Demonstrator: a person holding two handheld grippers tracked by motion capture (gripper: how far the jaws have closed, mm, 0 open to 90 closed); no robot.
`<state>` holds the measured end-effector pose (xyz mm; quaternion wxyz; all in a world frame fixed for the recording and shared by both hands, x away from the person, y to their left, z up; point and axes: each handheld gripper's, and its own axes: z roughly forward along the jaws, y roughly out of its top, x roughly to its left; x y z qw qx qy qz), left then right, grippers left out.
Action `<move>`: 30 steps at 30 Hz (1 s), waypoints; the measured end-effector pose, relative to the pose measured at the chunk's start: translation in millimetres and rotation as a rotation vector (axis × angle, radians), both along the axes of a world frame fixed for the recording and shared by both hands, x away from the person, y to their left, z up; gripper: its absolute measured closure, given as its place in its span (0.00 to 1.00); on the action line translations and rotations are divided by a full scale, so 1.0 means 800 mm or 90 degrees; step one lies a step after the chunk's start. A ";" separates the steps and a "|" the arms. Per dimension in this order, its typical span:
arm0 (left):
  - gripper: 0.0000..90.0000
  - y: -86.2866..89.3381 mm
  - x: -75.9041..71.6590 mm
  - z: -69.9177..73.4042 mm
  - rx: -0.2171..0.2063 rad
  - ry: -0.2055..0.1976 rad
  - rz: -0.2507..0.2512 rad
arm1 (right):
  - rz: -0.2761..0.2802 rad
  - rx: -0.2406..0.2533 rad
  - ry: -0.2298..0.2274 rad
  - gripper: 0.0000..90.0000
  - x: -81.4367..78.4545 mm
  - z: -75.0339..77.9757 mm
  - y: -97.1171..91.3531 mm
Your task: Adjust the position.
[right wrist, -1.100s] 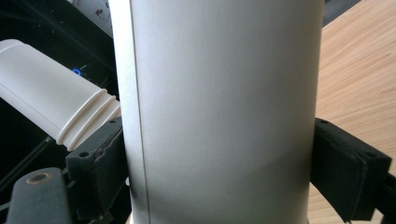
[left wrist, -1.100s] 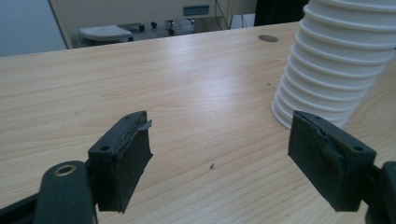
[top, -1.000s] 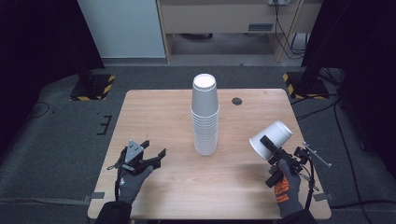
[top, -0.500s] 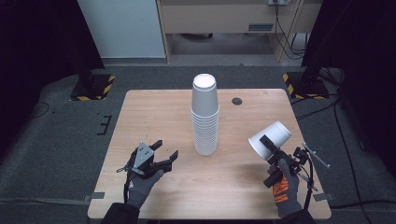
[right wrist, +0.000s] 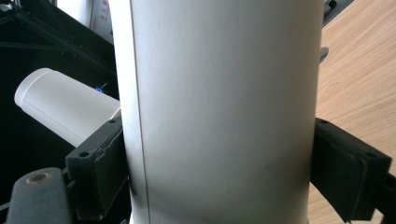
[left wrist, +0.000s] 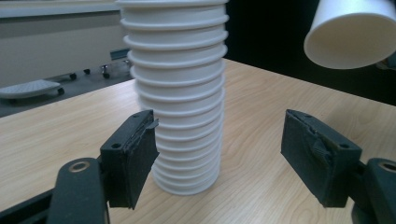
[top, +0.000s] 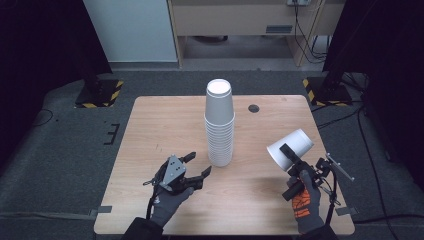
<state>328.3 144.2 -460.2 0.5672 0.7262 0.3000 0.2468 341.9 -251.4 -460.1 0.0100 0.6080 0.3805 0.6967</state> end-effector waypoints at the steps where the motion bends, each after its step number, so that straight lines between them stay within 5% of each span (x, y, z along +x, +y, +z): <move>1: 0.29 -0.005 0.000 0.001 0.000 -0.003 -0.004 | 0.000 0.000 0.001 0.16 0.000 0.000 0.000; 13: 0.34 -0.054 0.004 0.003 -0.006 -0.013 -0.050 | 0.002 0.004 -0.004 0.16 -0.002 0.004 -0.002; 30: 0.38 -0.088 0.011 0.006 -0.025 -0.014 -0.085 | 0.009 -0.001 -0.009 0.16 -0.003 0.007 0.005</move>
